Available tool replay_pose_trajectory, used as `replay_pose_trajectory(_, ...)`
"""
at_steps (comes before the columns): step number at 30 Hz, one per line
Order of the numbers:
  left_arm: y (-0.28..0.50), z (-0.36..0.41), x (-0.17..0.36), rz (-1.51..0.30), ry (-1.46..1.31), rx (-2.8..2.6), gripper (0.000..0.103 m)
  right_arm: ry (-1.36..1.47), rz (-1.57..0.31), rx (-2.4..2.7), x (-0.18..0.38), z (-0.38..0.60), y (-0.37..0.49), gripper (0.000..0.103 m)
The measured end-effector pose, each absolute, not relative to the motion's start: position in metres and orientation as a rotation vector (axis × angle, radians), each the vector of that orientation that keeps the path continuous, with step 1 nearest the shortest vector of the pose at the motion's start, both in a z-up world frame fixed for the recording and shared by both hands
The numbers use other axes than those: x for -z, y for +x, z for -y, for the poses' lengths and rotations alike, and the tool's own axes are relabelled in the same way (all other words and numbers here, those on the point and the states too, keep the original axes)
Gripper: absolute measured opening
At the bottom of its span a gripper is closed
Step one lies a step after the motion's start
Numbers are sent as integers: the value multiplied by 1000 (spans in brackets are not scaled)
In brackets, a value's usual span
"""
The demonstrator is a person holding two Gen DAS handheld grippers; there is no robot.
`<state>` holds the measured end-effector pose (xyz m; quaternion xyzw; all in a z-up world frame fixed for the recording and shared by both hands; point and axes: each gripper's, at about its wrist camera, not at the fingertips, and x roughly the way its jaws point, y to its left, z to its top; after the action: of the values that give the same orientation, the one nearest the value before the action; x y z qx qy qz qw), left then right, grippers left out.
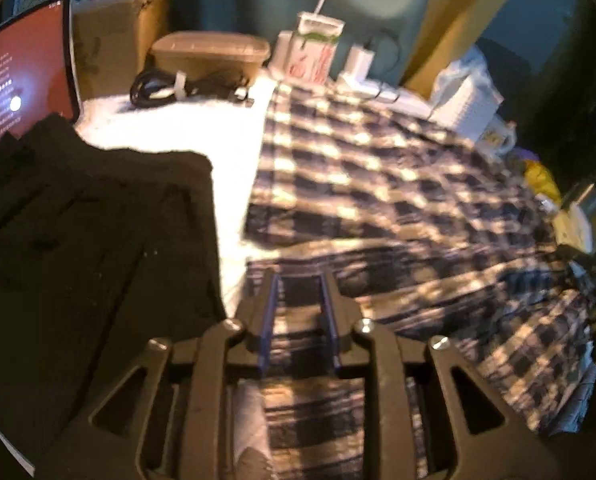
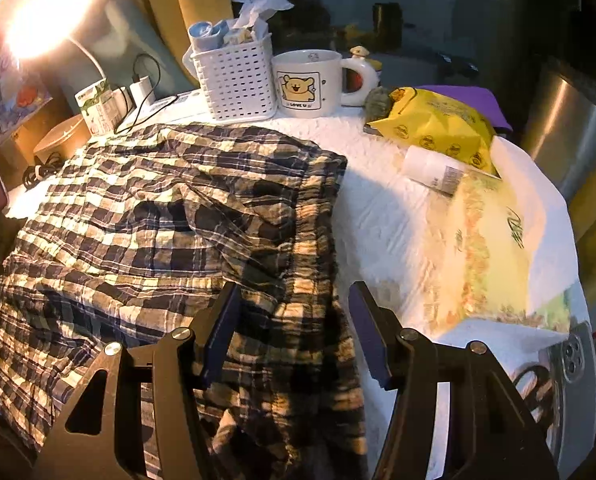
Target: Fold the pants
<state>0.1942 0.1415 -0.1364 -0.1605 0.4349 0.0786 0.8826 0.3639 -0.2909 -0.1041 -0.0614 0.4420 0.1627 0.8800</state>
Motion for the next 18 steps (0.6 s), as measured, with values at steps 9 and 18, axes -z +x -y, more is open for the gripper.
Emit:
replay_pose_trajectory(9,193,-147,146,-920,-354,-204,47,-128,-942,-314,107,296,377,59)
replay_pose_trajectory(18,212,-129,147,-918,-246,-94,28,-162,-941,-329,106,287,391,59)
